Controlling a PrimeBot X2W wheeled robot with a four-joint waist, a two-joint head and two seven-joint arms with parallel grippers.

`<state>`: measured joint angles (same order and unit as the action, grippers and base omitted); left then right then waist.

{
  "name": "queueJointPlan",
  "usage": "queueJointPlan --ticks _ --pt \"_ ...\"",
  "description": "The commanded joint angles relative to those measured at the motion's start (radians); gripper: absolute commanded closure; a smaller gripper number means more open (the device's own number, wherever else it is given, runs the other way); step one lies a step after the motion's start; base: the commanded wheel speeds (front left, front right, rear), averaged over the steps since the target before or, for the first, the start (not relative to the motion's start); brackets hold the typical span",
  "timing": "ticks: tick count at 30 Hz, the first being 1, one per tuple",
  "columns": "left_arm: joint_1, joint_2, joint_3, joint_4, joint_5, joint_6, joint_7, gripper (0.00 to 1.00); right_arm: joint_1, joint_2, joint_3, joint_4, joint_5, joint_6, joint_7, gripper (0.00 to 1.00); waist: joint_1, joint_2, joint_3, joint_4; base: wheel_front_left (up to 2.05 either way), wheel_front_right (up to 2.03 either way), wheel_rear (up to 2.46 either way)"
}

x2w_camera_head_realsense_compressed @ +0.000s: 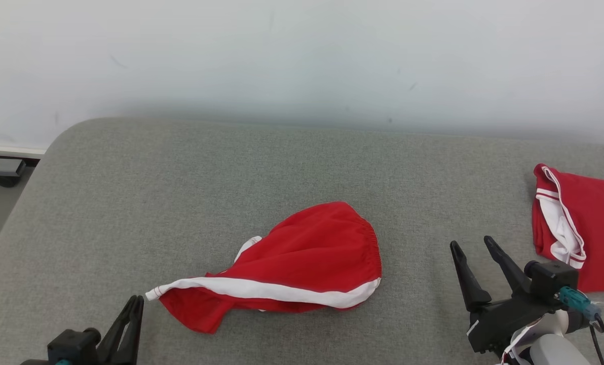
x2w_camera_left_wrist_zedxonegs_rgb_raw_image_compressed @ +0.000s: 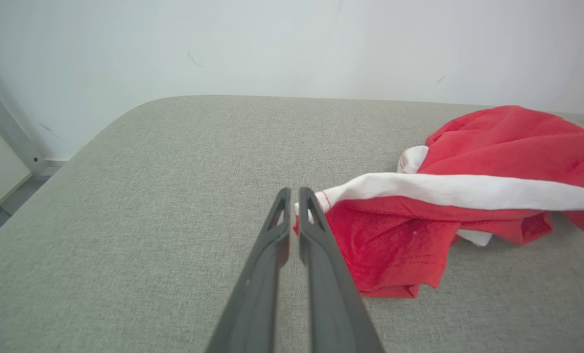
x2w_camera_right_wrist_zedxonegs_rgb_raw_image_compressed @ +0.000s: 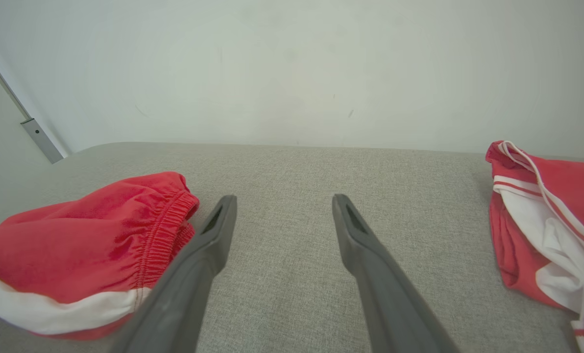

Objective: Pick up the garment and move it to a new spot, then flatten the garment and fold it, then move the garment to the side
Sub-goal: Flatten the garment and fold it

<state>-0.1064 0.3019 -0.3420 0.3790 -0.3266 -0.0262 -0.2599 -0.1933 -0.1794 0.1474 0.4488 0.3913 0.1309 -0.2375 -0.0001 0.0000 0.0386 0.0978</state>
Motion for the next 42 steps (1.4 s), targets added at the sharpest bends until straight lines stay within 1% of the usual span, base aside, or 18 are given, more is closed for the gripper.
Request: queueJointPlan --ticks 1,2,3,4,5,6,7,13,17,25,26,27,28,29,30,35,39,42 --pt "0.018 0.01 0.003 -0.019 -0.002 0.004 0.003 0.91 0.008 -0.004 0.002 0.003 0.006 -0.001 -0.004 0.0 0.0001 0.0 -0.004 0.004 0.0 0.0 0.0" --pt "0.021 0.014 -0.001 -0.027 0.001 0.006 0.014 0.86 0.008 -0.003 0.004 0.004 0.006 -0.001 -0.004 0.0 0.0001 0.0 -0.005 0.004 0.0 0.0 0.0" --pt "0.027 0.016 -0.006 -0.033 0.005 0.006 0.019 0.76 0.007 -0.003 0.006 0.006 0.007 -0.001 -0.004 0.0 0.0001 0.0 -0.006 0.004 0.0 0.0 0.0" --pt "0.033 0.015 -0.01 -0.036 0.004 0.005 0.027 0.61 0.006 -0.003 0.008 0.007 0.008 -0.001 -0.004 0.0 0.0001 0.0 -0.007 0.003 0.0 0.0 0.0" --pt "0.038 0.016 -0.014 -0.037 0.004 0.005 0.033 0.48 0.004 -0.003 0.011 0.007 0.01 -0.001 -0.004 0.0 0.0001 0.0 -0.008 0.002 0.0 0.0 0.0" --pt "0.039 0.016 -0.017 -0.039 0.004 0.005 0.038 0.02 0.001 -0.005 0.013 0.008 0.011 -0.001 -0.004 0.0 0.0001 0.0 -0.008 0.0 0.0 0.0 0.0" --pt "0.039 0.015 -0.019 -0.04 0.001 0.004 0.041 0.0 -0.001 -0.006 0.015 0.008 0.012 -0.001 -0.004 0.0 0.0001 0.0 -0.008 -0.002 0.0 0.0 0.0" --pt "0.016 0.021 -0.029 -0.017 -0.003 -0.007 0.046 0.0 -0.008 -0.014 0.02 0.01 0.015 -0.001 -0.004 0.0 0.0001 0.0 -0.003 -0.019 0.0 0.0 0.0" --pt "-0.012 0.031 -0.033 0.022 -0.001 -0.017 0.044 0.0 -0.015 -0.017 0.024 0.01 0.017 -0.001 -0.004 0.0 0.0001 0.0 0.003 -0.031 0.0 0.0 0.0" --pt "-0.069 0.022 -0.057 0.109 -0.002 -0.042 0.041 0.0 -0.017 -0.015 0.021 0.008 0.014 -0.001 -0.006 0.0 0.0001 0.0 0.011 -0.052 0.0 0.0 0.0" --pt "-0.074 0.022 -0.06 0.115 -0.003 -0.046 0.039 0.19 -0.018 -0.015 0.02 0.008 0.013 -0.001 -0.007 0.0 0.0001 0.0 0.012 -0.053 0.0 0.0 0.0" --pt "-0.077 0.024 -0.064 0.121 0.0 -0.05 0.036 0.6 -0.018 -0.014 0.019 0.008 0.012 -0.001 -0.007 0.0 0.0001 0.0 0.012 -0.054 0.0 0.0 0.0" --pt "-0.082 0.028 -0.066 0.128 0.006 -0.051 0.033 0.77 -0.018 -0.014 0.017 0.009 0.011 -0.001 -0.007 0.0 0.0001 0.0 0.012 -0.055 0.0 0.0 0.0" --pt "-0.082 0.028 -0.066 0.128 0.006 -0.051 0.033 0.77 -0.018 -0.014 0.017 0.009 0.011 -0.001 -0.007 0.0 0.0001 0.0 0.012 -0.055 0.0 0.0 0.0" --pt "-0.086 0.031 -0.071 0.132 0.014 -0.052 0.029 1.0 -0.017 -0.014 0.016 0.01 0.01 -0.001 -0.008 0.0 0.0001 0.0 0.012 -0.054 0.0 0.0 0.0" --pt "-0.085 0.038 -0.084 0.108 0.034 -0.045 0.014 1.0 -0.004 -0.01 0.006 0.013 0.006 -0.001 -0.011 0.0 0.0001 0.0 0.005 -0.041 0.0 0.0 0.0" --pt "-0.062 0.071 -0.085 0.051 0.046 -0.028 0.015 1.0 0.001 -0.005 0.005 0.015 0.007 -0.001 -0.01 0.0 0.0001 0.0 -0.001 -0.024 0.0 0.0 0.0" --pt "-0.049 0.094 -0.093 -0.025 0.078 -0.006 0.014 1.0 0.006 -0.003 0.005 0.017 0.009 -0.001 -0.011 0.0 0.0001 0.0 -0.006 -0.009 0.0 0.0 0.0"
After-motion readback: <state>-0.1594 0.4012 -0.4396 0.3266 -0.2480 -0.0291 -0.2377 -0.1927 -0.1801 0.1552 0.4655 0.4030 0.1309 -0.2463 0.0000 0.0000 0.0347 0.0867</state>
